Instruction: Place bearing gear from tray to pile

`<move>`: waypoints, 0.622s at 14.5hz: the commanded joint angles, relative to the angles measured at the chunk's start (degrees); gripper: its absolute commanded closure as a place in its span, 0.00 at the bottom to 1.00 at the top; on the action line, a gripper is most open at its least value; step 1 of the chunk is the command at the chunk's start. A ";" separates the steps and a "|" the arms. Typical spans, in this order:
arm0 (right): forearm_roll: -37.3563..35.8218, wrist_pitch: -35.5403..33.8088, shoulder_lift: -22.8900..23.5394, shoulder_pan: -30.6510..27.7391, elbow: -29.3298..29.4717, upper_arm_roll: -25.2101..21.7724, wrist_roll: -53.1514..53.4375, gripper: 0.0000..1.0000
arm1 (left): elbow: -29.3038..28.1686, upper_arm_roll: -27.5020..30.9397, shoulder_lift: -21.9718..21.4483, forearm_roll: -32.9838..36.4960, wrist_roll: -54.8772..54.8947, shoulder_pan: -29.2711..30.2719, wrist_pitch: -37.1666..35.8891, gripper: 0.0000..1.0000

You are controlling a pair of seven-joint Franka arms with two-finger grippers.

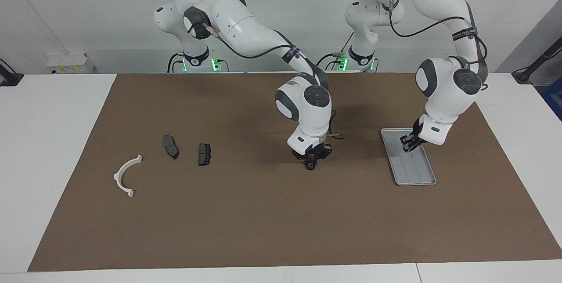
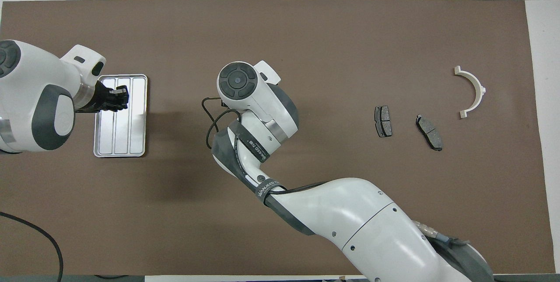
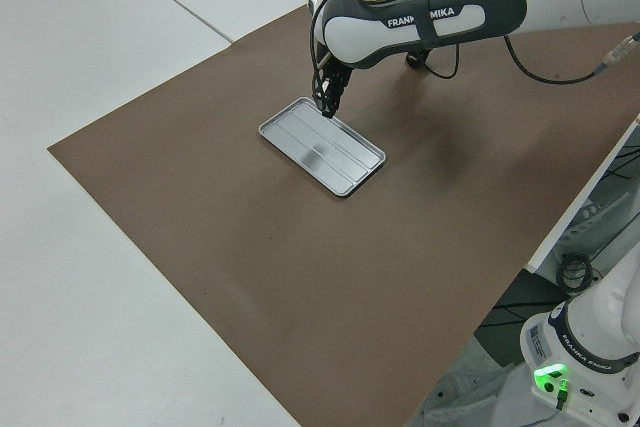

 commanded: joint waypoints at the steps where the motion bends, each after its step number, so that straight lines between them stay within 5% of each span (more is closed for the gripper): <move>1: -0.33 -2.45 -3.18 -3.53 0.41 0.59 -2.31 1.00 | 1.92 0.13 -0.34 -0.58 -8.51 -4.98 -2.13 0.93; 6: 0.46 -5.44 -8.55 -13.01 0.41 1.03 -16.45 1.00 | 3.77 0.05 0.28 -0.32 -25.90 -16.49 -0.21 0.93; 9: 0.72 -10.34 -12.23 -19.61 0.15 1.03 -28.14 1.00 | 8.13 0.40 7.71 -0.06 -37.06 -27.11 2.53 0.93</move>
